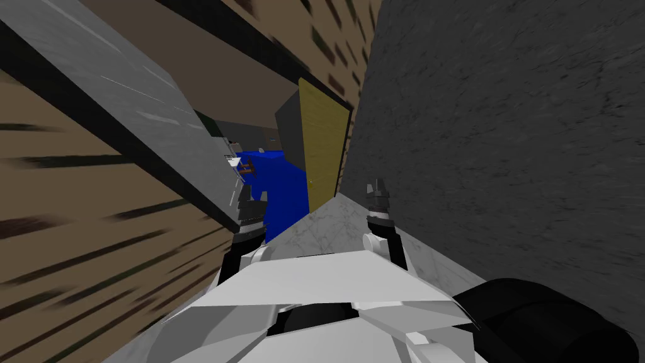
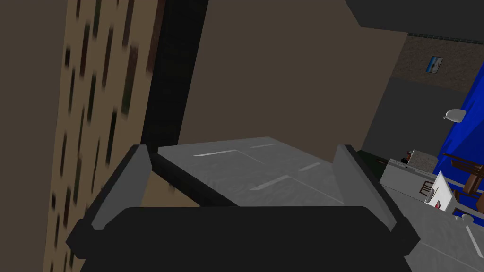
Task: Push the door open
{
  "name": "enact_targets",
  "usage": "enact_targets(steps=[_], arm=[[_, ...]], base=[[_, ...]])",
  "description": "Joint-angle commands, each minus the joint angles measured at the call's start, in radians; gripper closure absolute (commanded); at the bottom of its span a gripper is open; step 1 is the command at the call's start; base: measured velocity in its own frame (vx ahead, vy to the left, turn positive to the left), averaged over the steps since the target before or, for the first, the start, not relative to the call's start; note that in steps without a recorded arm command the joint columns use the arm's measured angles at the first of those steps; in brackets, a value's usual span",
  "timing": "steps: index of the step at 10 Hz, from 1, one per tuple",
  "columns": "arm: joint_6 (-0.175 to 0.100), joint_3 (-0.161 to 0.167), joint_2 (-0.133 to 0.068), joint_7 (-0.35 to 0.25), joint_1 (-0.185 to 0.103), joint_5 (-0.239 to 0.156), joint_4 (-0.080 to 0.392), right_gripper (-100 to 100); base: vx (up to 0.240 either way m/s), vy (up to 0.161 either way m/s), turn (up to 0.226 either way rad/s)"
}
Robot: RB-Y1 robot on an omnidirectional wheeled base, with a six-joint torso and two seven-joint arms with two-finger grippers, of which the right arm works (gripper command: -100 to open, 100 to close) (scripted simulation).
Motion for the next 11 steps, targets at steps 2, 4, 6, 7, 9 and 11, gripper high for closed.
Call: enact_targets(steps=[2,4,6,7,9,11], arm=[[-0.015,0.032,-0.013,-0.008,-0.018,-0.001,0.052,-100],[-0.026,0.057,-0.022,-0.013,-0.032,-0.002,0.092,-100],[-0.036,0.077,-0.029,-0.018,-0.043,-0.002,0.125,-100],[-0.04,0.088,-0.033,-0.021,-0.049,-0.003,0.142,-100],[-0.052,0.113,-0.041,-0.027,-0.063,-0.003,0.183,-100],[-0.064,0.138,-0.049,-0.033,-0.077,-0.004,0.224,-100]], base=[[0.089,0.021,-0.021],[0.214,-0.025,-0.016],[0.13,-0.014,-0.008],[0.092,0.02,-0.017],[0.082,0.005,-0.014],[0.092,0.003,-0.018]])
